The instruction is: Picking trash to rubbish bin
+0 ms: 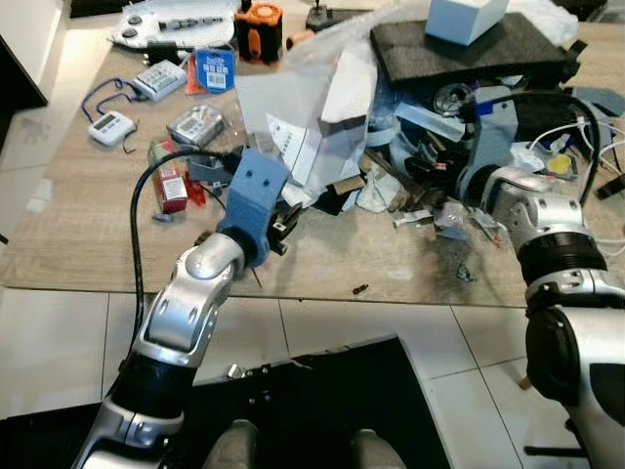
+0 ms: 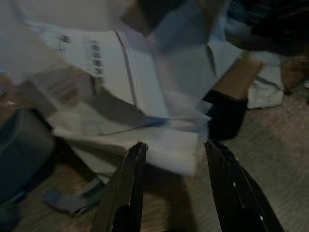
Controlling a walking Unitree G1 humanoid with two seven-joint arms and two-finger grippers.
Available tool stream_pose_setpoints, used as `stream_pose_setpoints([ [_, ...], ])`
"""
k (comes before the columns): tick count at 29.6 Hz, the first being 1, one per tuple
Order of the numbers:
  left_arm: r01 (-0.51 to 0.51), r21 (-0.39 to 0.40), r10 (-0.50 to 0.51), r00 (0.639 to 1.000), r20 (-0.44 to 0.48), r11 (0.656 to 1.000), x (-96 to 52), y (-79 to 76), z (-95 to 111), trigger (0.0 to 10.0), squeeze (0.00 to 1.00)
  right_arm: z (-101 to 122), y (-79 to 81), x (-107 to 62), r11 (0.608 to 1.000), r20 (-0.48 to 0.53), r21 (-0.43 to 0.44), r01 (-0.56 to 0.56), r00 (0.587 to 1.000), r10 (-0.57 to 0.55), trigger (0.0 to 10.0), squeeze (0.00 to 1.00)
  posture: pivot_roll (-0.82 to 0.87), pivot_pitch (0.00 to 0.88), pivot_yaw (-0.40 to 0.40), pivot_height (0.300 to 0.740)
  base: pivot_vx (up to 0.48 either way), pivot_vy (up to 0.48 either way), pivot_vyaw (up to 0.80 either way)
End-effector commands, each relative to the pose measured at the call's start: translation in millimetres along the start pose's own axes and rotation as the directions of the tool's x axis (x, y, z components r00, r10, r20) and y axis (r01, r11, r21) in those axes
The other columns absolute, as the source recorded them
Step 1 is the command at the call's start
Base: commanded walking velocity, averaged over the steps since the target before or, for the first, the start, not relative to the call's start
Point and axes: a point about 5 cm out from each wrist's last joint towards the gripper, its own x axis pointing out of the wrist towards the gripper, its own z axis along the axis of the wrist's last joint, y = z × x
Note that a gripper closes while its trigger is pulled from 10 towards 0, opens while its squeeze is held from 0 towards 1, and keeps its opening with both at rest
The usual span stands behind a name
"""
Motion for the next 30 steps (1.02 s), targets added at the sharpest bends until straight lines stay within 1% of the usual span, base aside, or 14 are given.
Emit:
stream_pose_setpoints([
  [1,0.037,-0.009,-0.037,0.999,-0.015,0.999,-0.5,-6.3,-2,10.0,0.00,-22,1.0,1.8,1.000,-0.098,-0.017,0.007,0.995,-0.009,10.0,0.00,0.01,0.388,0.023,0.740,0.000,0.000,0.00],
  [4,0.060,-0.008,-0.060,0.998,-0.012,0.998,-0.3,-9.4,0,10.0,0.00,-22,-0.2,2.5,0.998,-0.115,-0.049,0.028,0.993,-0.033,10.0,0.00,0.01,0.389,0.025,0.740,0.000,0.000,0.00],
  [6,0.084,-0.005,-0.084,0.996,-0.009,0.996,-0.6,-11.9,1,10.0,0.00,-22,-1.0,2.6,0.998,-0.122,-0.048,0.044,0.991,-0.049,10.0,0.00,0.01,0.389,0.025,0.740,0.000,0.000,0.00],
  [7,0.107,0.000,-0.107,0.994,-0.004,0.994,-0.9,-14.0,3,10.0,0.00,-21,-1.6,2.7,0.998,-0.126,-0.038,0.058,0.990,-0.062,10.0,0.00,0.01,0.389,0.025,0.740,0.000,0.000,0.00],
  [8,0.129,0.005,-0.129,0.992,0.013,0.992,-0.2,-15.5,9,10.0,0.00,-15,-2.3,2.7,0.997,-0.113,0.004,0.074,0.991,-0.073,10.0,0.00,0.01,0.392,0.029,0.740,0.000,0.000,0.00],
  [9,0.129,0.005,-0.129,0.992,0.013,0.992,-0.2,-15.5,9,10.0,0.00,-15,-2.3,2.7,0.997,-0.113,0.004,0.074,0.991,-0.073,10.0,0.00,0.01,0.392,0.029,0.740,0.000,0.000,0.00],
  [10,0.130,0.008,-0.130,0.991,0.019,0.992,0.5,-14.7,12,10.0,0.00,-10,-2.1,2.9,0.997,-0.094,0.033,0.073,0.993,-0.070,10.0,0.00,0.01,0.392,0.029,0.740,0.000,0.000,0.00],
  [16,0.131,0.015,-0.131,0.991,0.018,0.991,2.1,-13.3,13,10.0,0.00,-2,-2.2,2.7,0.997,-0.072,0.031,0.067,0.995,-0.065,10.0,0.00,0.01,0.392,0.029,0.740,0.000,0.000,0.00],
  [20,0.143,0.019,-0.143,0.989,0.023,0.990,5.1,-13.6,16,10.0,0.00,20,-7.8,-1.5,0.998,-0.041,0.004,0.056,0.998,-0.056,10.0,0.00,0.00,0.378,0.044,0.740,0.000,0.000,0.00],
  [22,0.145,0.019,-0.145,0.989,0.024,0.989,5.3,-13.6,16,10.0,0.00,25,-8.8,-2.6,0.999,-0.036,-0.001,0.051,0.998,-0.051,10.0,0.00,0.00,0.378,0.044,0.740,0.000,0.000,0.00],
  [26,0.160,0.005,-0.160,0.987,0.023,0.987,4.1,-12.9,15,10.0,0.00,43,-12.4,-12.3,0.995,-0.079,-0.074,-0.073,0.995,0.067,10.0,0.00,0.00,0.370,0.042,0.740,0.000,0.000,0.00],
  [28,0.160,0.005,-0.160,0.987,0.023,0.987,4.1,-12.9,15,10.0,0.00,43,-12.4,-12.3,0.995,-0.079,-0.074,-0.073,0.995,0.067,10.0,0.00,0.00,0.370,0.042,0.740,0.000,0.000,0.00],
  [29,0.170,0.000,-0.170,0.985,0.024,0.986,4.0,-14.3,16,10.0,0.00,46,-14.7,-18.1,0.986,-0.128,-0.098,-0.135,0.984,0.122,10.0,0.00,-0.01,0.363,0.036,0.740,0.000,0.000,0.00],
  [30,0.173,-0.001,-0.173,0.985,0.024,0.985,3.8,-14.5,16,10.0,0.00,46,-16.5,-21.0,0.979,-0.161,-0.127,-0.161,0.977,0.140,10.0,0.00,-0.01,0.363,0.036,0.740,0.000,0.000,0.00],
])
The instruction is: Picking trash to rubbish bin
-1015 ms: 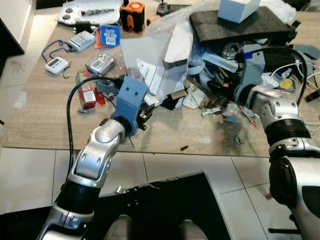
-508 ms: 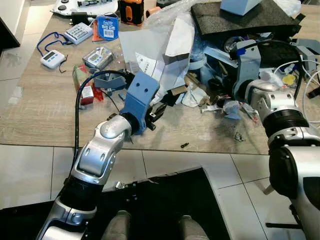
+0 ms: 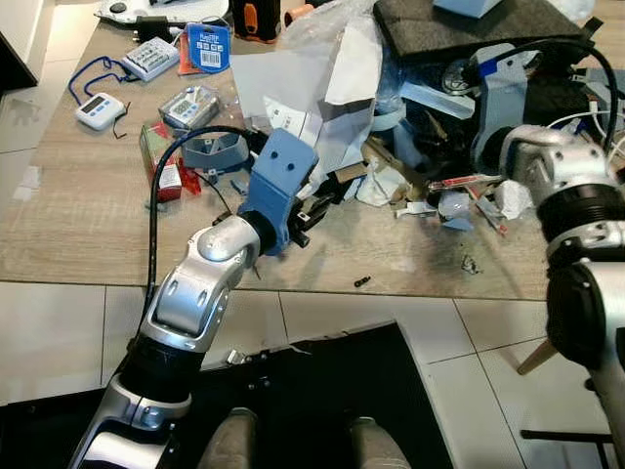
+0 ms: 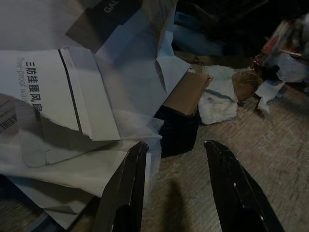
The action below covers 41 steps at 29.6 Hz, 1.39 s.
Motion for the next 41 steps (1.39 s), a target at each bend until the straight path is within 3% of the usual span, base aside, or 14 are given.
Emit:
stream_pose_setpoints([
  [1,0.024,-0.013,-0.024,0.999,-0.021,1.000,-1.8,-2.1,-5,10.0,0.00,4,-4.9,-9.6,0.995,-0.068,-0.087,-0.050,0.997,0.044,10.0,0.00,-0.01,0.363,0.036,0.740,0.000,0.000,0.00],
  [2,0.024,-0.013,-0.024,0.999,-0.021,1.000,-1.8,-2.1,-5,10.0,0.00,4,-4.9,-9.6,0.995,-0.068,-0.087,-0.050,0.997,0.044,10.0,0.00,-0.01,0.363,0.036,0.740,0.000,0.000,0.00],
  [4,0.031,-0.014,-0.031,0.999,-0.021,0.999,-2.4,-2.7,-5,10.0,0.00,-4,-9.2,-14.0,0.981,-0.137,-0.177,-0.082,0.989,0.058,10.0,0.00,-0.01,0.356,0.034,0.740,0.000,0.000,0.00],
  [11,0.039,-0.015,-0.039,0.999,-0.019,0.999,-2.9,-4.3,-5,10.0,0.00,-14,-17.0,-22.3,0.949,-0.223,-0.280,-0.142,0.972,0.080,10.0,0.00,-0.01,0.353,0.030,0.740,0.000,0.000,0.00],
  [12,0.042,-0.016,-0.042,0.999,-0.019,0.999,-3.4,-4.8,-6,10.0,0.00,-15,-19.0,-27.5,0.927,-0.260,-0.324,-0.192,0.960,0.108,10.0,0.00,-0.01,0.353,0.030,0.740,0.000,0.000,0.00],
  [19,0.042,-0.020,-0.042,0.999,-0.017,0.999,-3.1,-4.9,-6,10.0,0.00,-17,-18.9,-33.6,0.900,-0.295,-0.344,-0.268,0.941,0.167,10.0,0.00,-0.01,0.348,0.029,0.740,0.000,0.000,0.00],
  [27,0.035,-0.024,-0.035,0.999,-0.017,0.999,-2.0,-2.9,-6,10.0,0.00,2,-21.4,-40.3,0.917,-0.169,-0.300,-0.261,0.961,0.218,10.0,0.00,-0.02,0.344,0.034,0.740,0.000,0.000,0.00],
  [34,0.038,-0.026,-0.038,0.999,-0.015,0.999,-1.9,-4.3,-6,10.0,0.00,-7,-33.1,-56.4,0.883,-0.272,-0.341,-0.322,0.933,0.235,10.0,0.00,-0.02,0.342,0.028,0.740,0.000,0.000,0.00],
  [41,0.040,-0.025,-0.041,0.999,-0.017,0.999,-2.6,-4.5,-7,10.0,0.00,-20,-37.6,-56.0,0.875,-0.336,-0.370,-0.312,0.923,0.187,10.0,0.00,-0.02,0.341,0.029,0.740,0.000,0.000,0.00],
])
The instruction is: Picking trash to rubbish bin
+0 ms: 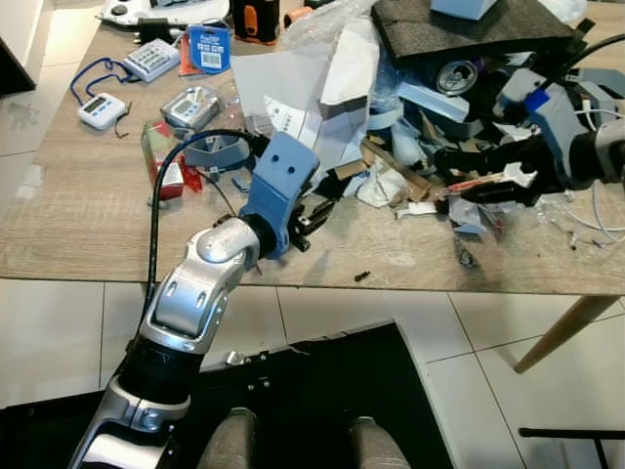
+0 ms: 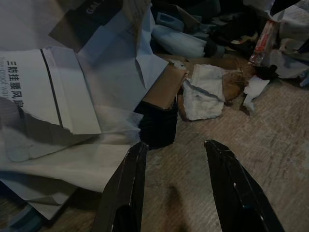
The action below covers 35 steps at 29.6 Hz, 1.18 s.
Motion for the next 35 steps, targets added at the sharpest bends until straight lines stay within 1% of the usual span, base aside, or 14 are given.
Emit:
stream_pose_setpoints([
  [1,0.018,-0.018,-0.018,1.000,-0.007,1.000,-1.3,-3.5,-4,10.0,0.00,-8,1.7,3.1,1.000,-0.024,-0.006,-0.001,1.000,0.001,10.0,0.00,-0.02,0.341,0.029,0.740,0.000,0.000,0.00],
  [4,0.018,-0.018,-0.018,1.000,-0.005,1.000,-0.8,-3.8,-4,10.0,0.00,-10,9.4,16.9,0.999,0.028,-0.046,-0.013,0.999,0.015,10.0,0.00,-0.02,0.341,0.029,0.740,0.000,0.000,0.00],
  [7,0.017,-0.017,-0.017,1.000,-0.005,1.000,-0.7,-3.7,-4,10.0,0.00,-9,11.0,21.3,0.998,0.055,-0.061,-0.003,0.998,0.007,10.0,0.00,-0.02,0.341,0.029,0.740,0.000,0.000,0.00],
  [10,0.013,-0.017,-0.013,1.000,-0.006,1.000,-0.9,-3.1,-4,10.0,0.00,-8,15.2,30.2,0.995,0.101,-0.098,0.014,0.995,-0.004,10.0,0.00,-0.01,0.339,0.031,0.740,0.000,0.000,0.00],
  [13,0.012,-0.019,-0.012,1.000,-0.006,1.000,-0.7,-3.8,-4,10.0,0.00,-8,18.1,38.5,0.990,0.105,-0.134,0.051,0.994,-0.037,10.0,0.00,-0.01,0.339,0.031,0.740,0.000,0.000,0.00],
  [14,0.012,-0.020,-0.012,1.000,-0.006,1.000,-0.6,-4.1,-4,10.0,0.00,-9,18.5,40.3,0.989,0.102,-0.133,0.058,0.994,-0.045,10.0,0.00,-0.01,0.339,0.031,0.740,0.000,0.000,0.00],
  [18,0.012,-0.021,-0.013,1.000,-0.006,1.000,-0.6,-4.5,-4,10.0,0.00,-11,19.4,42.5,0.990,0.098,-0.129,0.061,0.994,-0.048,10.0,0.00,-0.01,0.339,0.031,0.740,0.000,0.000,0.00],
  [20,0.013,-0.021,-0.013,1.000,-0.008,1.000,-0.7,-4.6,-4,10.0,0.00,-16,21.7,45.4,0.988,0.065,-0.147,0.049,0.997,-0.040,10.0,0.00,-0.01,0.339,0.031,0.740,0.000,0.000,0.00],
  [21,0.013,-0.021,-0.013,1.000,-0.008,1.000,-0.7,-4.6,-4,10.0,0.00,-16,21.7,45.4,0.988,0.065,-0.147,0.049,0.997,-0.040,10.0,0.00,-0.01,0.339,0.031,0.740,0.000,0.000,0.00],
  [22,0.013,-0.021,-0.013,1.000,-0.008,1.000,-0.9,-4.1,-4,10.0,0.00,-20,22.1,45.9,0.986,0.041,-0.163,0.046,0.998,-0.040,10.0,0.00,-0.01,0.339,0.031,0.740,0.000,0.000,0.00],
  [28,0.011,-0.021,-0.011,1.000,-0.008,1.000,-1.3,-3.3,-4,10.0,0.00,-20,19.1,42.2,0.985,0.049,-0.162,0.061,0.997,-0.054,10.0,0.00,-0.01,0.344,0.026,0.740,0.000,0.000,0.00],
  [30,0.011,-0.021,-0.011,1.000,-0.009,1.000,-1.3,-3.6,-4,10.0,0.00,-18,14.6,36.5,0.985,0.072,-0.149,0.083,0.995,-0.073,10.0,0.00,-0.01,0.344,0.026,0.740,0.000,0.000,0.00],
  [35,0.020,-0.025,-0.020,1.000,-0.008,0.999,-0.7,-5.4,-5,10.0,0.00,-23,10.7,32.0,0.984,0.056,-0.140,0.109,0.993,-0.102,10.0,0.00,-0.01,0.344,0.026,0.740,0.000,0.000,0.00],
])
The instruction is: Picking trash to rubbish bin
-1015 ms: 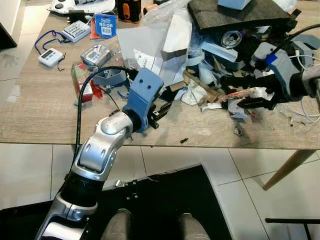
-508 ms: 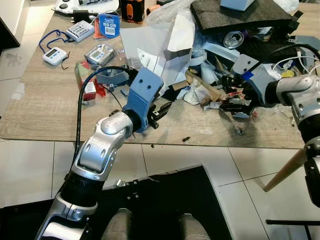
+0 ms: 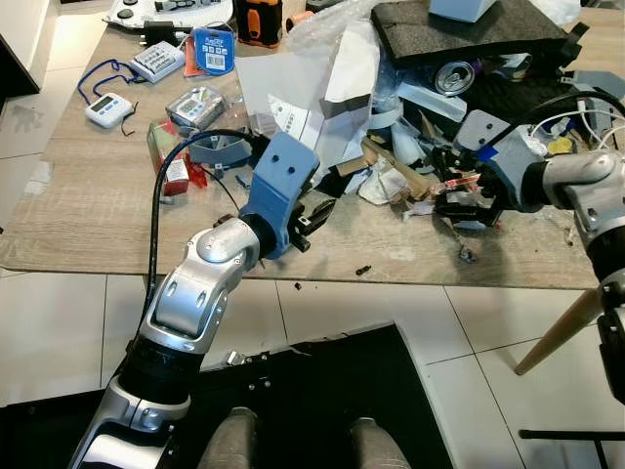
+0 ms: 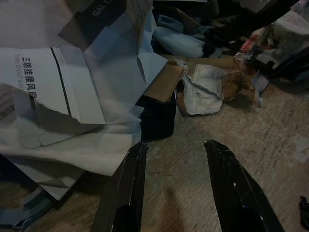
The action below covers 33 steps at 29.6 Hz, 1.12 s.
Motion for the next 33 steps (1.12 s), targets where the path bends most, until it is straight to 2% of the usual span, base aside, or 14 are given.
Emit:
stream_pose_setpoints([
  [1,0.026,-0.025,-0.027,1.000,-0.008,0.999,-0.7,-5.9,-4,10.0,0.00,-12,1.4,-2.3,1.000,-0.043,0.020,-0.001,0.999,0.002,10.0,0.00,-0.01,0.344,0.026,0.740,0.000,0.000,0.00],
  [6,0.055,-0.025,-0.056,0.998,-0.006,0.998,-0.7,-8.5,-3,10.0,0.00,-17,7.3,1.9,0.999,-0.057,0.034,-0.035,0.998,0.037,10.0,0.00,-0.01,0.344,0.026,0.740,0.000,0.000,0.00],
  [8,0.112,-0.045,-0.111,0.994,0.018,0.993,-2.6,-13.2,1,10.0,0.00,-18,10.1,4.6,0.998,-0.059,0.049,-0.049,0.997,0.051,10.0,0.00,-0.01,0.344,0.026,0.740,0.000,0.000,0.00],
  [9,0.149,-0.055,-0.147,0.988,0.038,0.987,-4.1,-16.4,3,10.0,0.00,-19,11.0,5.7,0.997,-0.058,0.054,-0.051,0.997,0.054,9.1,0.00,-0.01,0.344,0.026,0.740,0.000,0.000,0.00],
  [11,0.245,-0.067,-0.239,0.967,0.091,0.967,-8.4,-25.7,11,10.0,0.00,-19,12.3,7.3,0.997,-0.056,0.059,-0.056,0.997,0.059,8.5,0.00,-0.01,0.344,0.026,0.740,0.000,0.000,0.00],
  [13,0.269,-0.067,-0.261,0.960,0.105,0.961,-9.6,-28.2,14,10.0,0.00,-19,12.6,7.6,0.997,-0.056,0.060,-0.058,0.997,0.061,8.5,0.00,-0.01,0.344,0.026,0.740,0.000,0.000,0.00],
  [14,0.301,-0.063,-0.292,0.949,0.123,0.952,-10.5,-32.2,16,10.0,0.00,-19,13.0,8.2,0.996,-0.053,0.067,-0.059,0.997,0.063,4.6,0.00,-0.01,0.345,0.029,0.740,0.000,0.000,0.00],
  [16,0.331,-0.045,-0.323,0.937,0.130,0.942,-10.9,-37.0,18,10.0,0.00,-19,13.5,9.2,0.995,-0.048,0.078,-0.059,0.997,0.063,2.9,0.00,-0.01,0.345,0.029,0.740,0.000,0.000,0.00],
  [17,0.333,-0.038,-0.326,0.937,0.127,0.942,-10.9,-37.6,18,10.0,0.00,-19,13.6,9.3,0.995,-0.047,0.078,-0.059,0.997,0.062,2.9,0.00,-0.01,0.345,0.029,0.740,0.000,0.000,0.00],
  [18,0.336,-0.031,-0.330,0.936,0.125,0.941,-10.7,-38.6,18,10.0,0.00,-19,13.6,9.5,0.995,-0.044,0.084,-0.055,0.997,0.059,1.5,0.00,-0.01,0.345,0.029,0.740,0.000,0.000,0.00],
  [19,0.338,-0.028,-0.332,0.935,0.123,0.941,-10.6,-39.3,17,10.0,0.00,-19,13.6,9.6,0.995,-0.042,0.088,-0.053,0.998,0.057,1.5,0.00,-0.01,0.345,0.029,0.740,0.000,0.000,0.00],
  [20,0.345,-0.025,-0.340,0.932,0.126,0.938,-10.7,-40.3,18,10.0,0.00,-19,13.6,9.8,0.994,-0.039,0.092,-0.052,0.998,0.056,0.0,0.00,-0.01,0.345,0.029,0.740,0.000,0.000,0.00],
  [33,0.409,-0.016,-0.402,0.904,0.145,0.913,-15.1,-45.2,23,10.0,0.00,-15,11.2,10.6,0.994,-0.027,0.109,-0.028,0.999,0.031,0.0,0.00,0.00,0.347,0.033,0.740,0.000,0.000,0.00],
])
